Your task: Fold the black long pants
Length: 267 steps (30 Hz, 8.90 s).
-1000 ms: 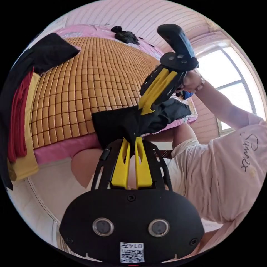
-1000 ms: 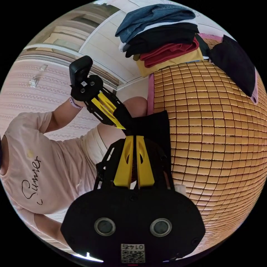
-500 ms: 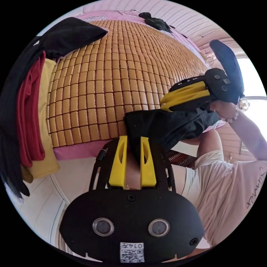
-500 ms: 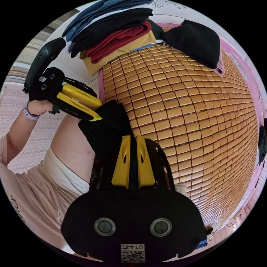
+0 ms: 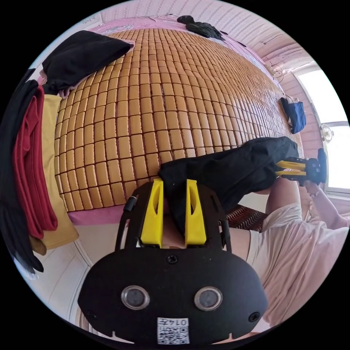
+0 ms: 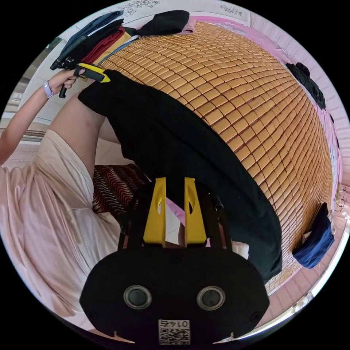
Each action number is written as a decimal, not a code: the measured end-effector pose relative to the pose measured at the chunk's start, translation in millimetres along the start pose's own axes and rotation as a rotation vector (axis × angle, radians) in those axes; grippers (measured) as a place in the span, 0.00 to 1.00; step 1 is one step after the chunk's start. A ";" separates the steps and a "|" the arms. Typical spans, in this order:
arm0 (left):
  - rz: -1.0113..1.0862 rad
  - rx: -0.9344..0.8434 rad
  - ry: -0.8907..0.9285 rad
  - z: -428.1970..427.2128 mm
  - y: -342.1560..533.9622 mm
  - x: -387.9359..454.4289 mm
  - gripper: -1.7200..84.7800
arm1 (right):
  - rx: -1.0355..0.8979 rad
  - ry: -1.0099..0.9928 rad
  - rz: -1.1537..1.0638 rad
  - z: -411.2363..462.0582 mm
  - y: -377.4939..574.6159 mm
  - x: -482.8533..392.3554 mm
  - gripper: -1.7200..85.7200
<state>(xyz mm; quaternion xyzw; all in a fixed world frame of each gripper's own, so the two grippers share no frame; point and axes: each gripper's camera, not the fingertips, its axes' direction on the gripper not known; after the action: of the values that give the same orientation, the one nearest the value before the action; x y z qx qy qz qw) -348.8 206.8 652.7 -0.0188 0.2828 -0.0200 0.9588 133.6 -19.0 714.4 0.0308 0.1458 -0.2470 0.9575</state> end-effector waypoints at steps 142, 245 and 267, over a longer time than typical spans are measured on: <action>0.501 0.026 0.175 288.5 -58.5 307.5 0.01 | 1.144 0.131 0.932 -462.4 506.7 137.6 0.05; 0.568 0.523 0.254 199.7 136.6 300.1 0.09 | 0.860 -0.909 0.567 -292.4 312.5 244.9 0.10; 0.161 0.143 0.023 258.4 25.5 247.0 0.12 | 0.351 -0.248 0.519 -185.0 255.4 133.5 0.12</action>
<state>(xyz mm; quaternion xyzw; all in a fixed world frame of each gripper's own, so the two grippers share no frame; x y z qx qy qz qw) -0.4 226.6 734.6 0.0728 0.2922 0.0367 0.9529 319.4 166.9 494.9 0.2010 -0.0293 -0.0182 0.9790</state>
